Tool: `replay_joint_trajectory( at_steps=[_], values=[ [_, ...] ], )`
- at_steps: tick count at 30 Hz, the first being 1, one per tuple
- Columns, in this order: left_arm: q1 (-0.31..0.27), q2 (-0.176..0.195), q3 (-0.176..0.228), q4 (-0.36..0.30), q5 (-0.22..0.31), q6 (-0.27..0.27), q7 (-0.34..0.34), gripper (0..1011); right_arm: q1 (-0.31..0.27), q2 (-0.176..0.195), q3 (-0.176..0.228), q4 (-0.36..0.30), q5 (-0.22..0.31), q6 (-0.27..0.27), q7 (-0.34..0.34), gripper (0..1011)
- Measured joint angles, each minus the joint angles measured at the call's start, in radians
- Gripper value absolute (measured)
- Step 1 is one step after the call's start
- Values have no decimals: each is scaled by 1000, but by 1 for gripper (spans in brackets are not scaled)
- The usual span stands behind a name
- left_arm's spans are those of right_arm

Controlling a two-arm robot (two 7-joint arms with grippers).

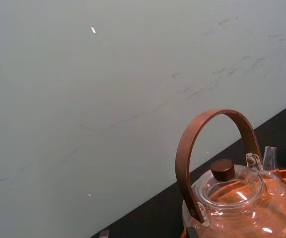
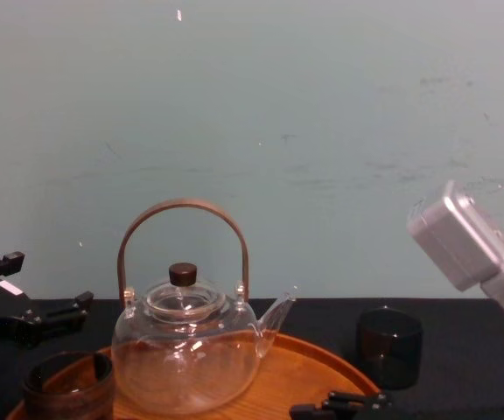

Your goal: Pick up the glass from the table and place it on the tray.

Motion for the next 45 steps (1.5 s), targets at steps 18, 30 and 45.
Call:
replay_joint_trajectory(
  at_steps=[18, 30, 45],
  values=[
    [0, 0, 0, 0, 0, 0, 0, 1002, -3, 8, 4, -5, 9, -6, 10, 1002],
    [0, 0, 0, 0, 0, 0, 0, 1001, -61, 98, 40, -92, 60, -44, 46, 1002],
    [0, 0, 0, 0, 0, 0, 0, 1001, -196, 215, 174, -191, 135, -87, -30, 1002]
  ],
)
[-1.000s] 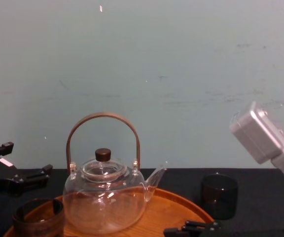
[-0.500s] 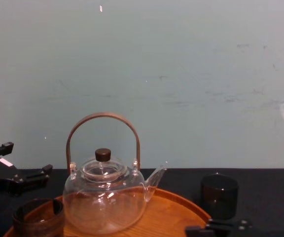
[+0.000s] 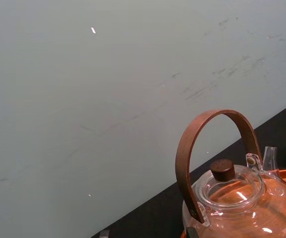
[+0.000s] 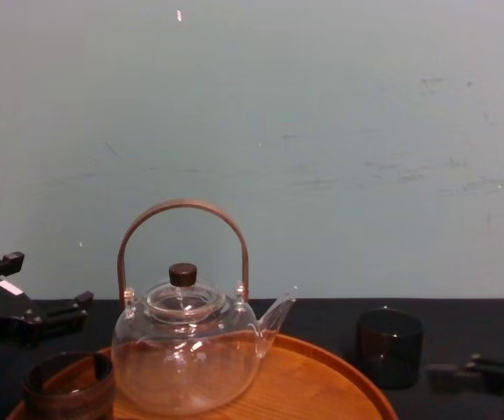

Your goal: Pick up the glass from the table and place it on the tray.

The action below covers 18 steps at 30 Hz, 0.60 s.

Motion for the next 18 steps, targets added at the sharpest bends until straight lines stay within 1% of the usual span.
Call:
replay_joint_trajectory(
  at_steps=[1, 2, 3, 4, 6, 8, 10, 13, 18],
  values=[
    [0, 0, 0, 0, 0, 0, 0, 1001, -7, 3, 9, -4, 3, -1, -8, 1002],
    [0, 0, 0, 0, 0, 0, 0, 1002, -21, 8, 26, -10, 9, -1, -23, 1003],
    [0, 0, 0, 0, 0, 0, 0, 1001, -21, 8, 26, -10, 9, -1, -23, 1002],
    [0, 0, 0, 0, 0, 0, 0, 1001, -35, 10, 44, -16, 14, -1, -42, 1003],
    [0, 0, 0, 0, 0, 0, 0, 1001, -51, 8, 69, -21, 18, 7, -75, 1002],
    [0, 0, 0, 0, 0, 0, 0, 1001, -61, 3, 84, -23, 19, 17, -99, 1002],
    [0, 0, 0, 0, 0, 0, 0, 1001, -67, -5, 101, -24, 20, 30, -127, 1002],
    [0, 0, 0, 0, 0, 0, 0, 1001, -71, -27, 127, -21, 16, 66, -182, 1002],
    [0, 0, 0, 0, 0, 0, 0, 1001, -57, -57, 140, -3, -2, 108, -226, 1002]
  ],
)
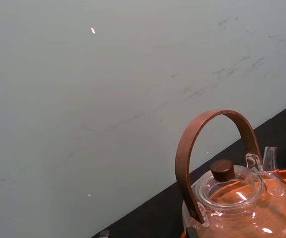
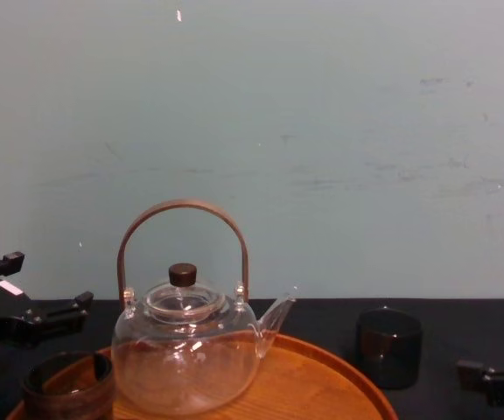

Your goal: Pick up the glass from the table and place it on the tray.

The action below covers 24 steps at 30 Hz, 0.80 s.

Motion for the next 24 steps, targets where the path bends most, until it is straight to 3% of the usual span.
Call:
replay_joint_trajectory(
  at_steps=[4, 17, 24],
  values=[
    [0, 0, 0, 0, 0, 0, 0, 1002, 33, -30, -2, 26, -28, 50, -28, 1002],
    [0, 0, 0, 0, 0, 0, 0, 1001, 129, -117, -14, 114, -77, 141, -51, 1002],
    [0, 0, 0, 0, 0, 0, 0, 1001, 170, -154, -14, 157, -90, 159, -46, 1002]
  ],
)
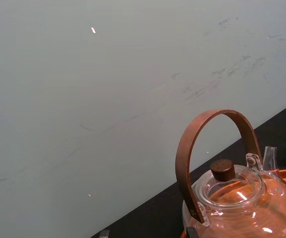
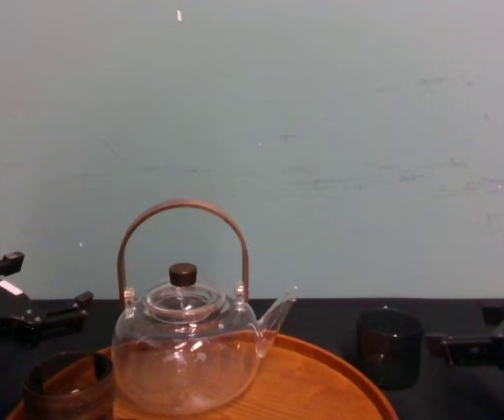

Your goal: Pick up the glass from the table and place it on the tray.

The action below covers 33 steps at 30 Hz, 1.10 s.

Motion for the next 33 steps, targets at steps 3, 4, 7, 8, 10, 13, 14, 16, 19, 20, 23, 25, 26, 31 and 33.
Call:
replay_joint_trajectory(
  at_steps=[3, 4, 7, 8, 10, 13, 14, 16, 19, 20, 23, 25, 26, 31, 33],
  values=[
    [0, 0, 0, 0, 0, 0, 0, 1001, 24, -21, 1, 23, -9, 6, 3, 1003],
    [0, 0, 0, 0, 0, 0, 0, 1001, 29, -26, 1, 29, -11, 7, 3, 1002],
    [0, 0, 0, 0, 0, 0, 0, 1001, 44, -38, 1, 46, -18, 10, 3, 1002],
    [0, 0, 0, 0, 0, 0, 0, 1002, 52, -46, 1, 57, -22, 12, 3, 1002],
    [0, 0, 0, 0, 0, 0, 0, 1001, 65, -57, 1, 72, -27, 17, 3, 1002],
    [0, 0, 0, 0, 0, 0, 0, 1001, 79, -69, 1, 92, -35, 19, 3, 1002],
    [0, 0, 0, 0, 0, 0, 0, 1001, 82, -71, 1, 96, -37, 19, 4, 1002],
    [0, 0, 0, 0, 0, 0, 0, 1001, 90, -78, 1, 107, -44, 19, 6, 1002],
    [0, 0, 0, 0, 0, 0, 0, 1001, 100, -85, 1, 120, -52, 18, 9, 1002],
    [0, 0, 0, 0, 0, 0, 0, 1001, 102, -87, 1, 123, -54, 18, 10, 1002],
    [0, 0, 0, 0, 0, 0, 0, 1001, 111, -94, 0, 135, -62, 18, 12, 1002],
    [0, 0, 0, 0, 0, 0, 0, 1001, 117, -97, 0, 141, -65, 18, 13, 1003],
    [0, 0, 0, 0, 0, 0, 0, 1001, 119, -99, 0, 144, -67, 18, 13, 1002],
    [0, 0, 0, 0, 0, 0, 0, 1001, 140, -112, -3, 169, -82, 15, 19, 1002],
    [0, 0, 0, 0, 0, 0, 0, 1001, 147, -116, -5, 176, -88, 14, 22, 1002]
  ],
)
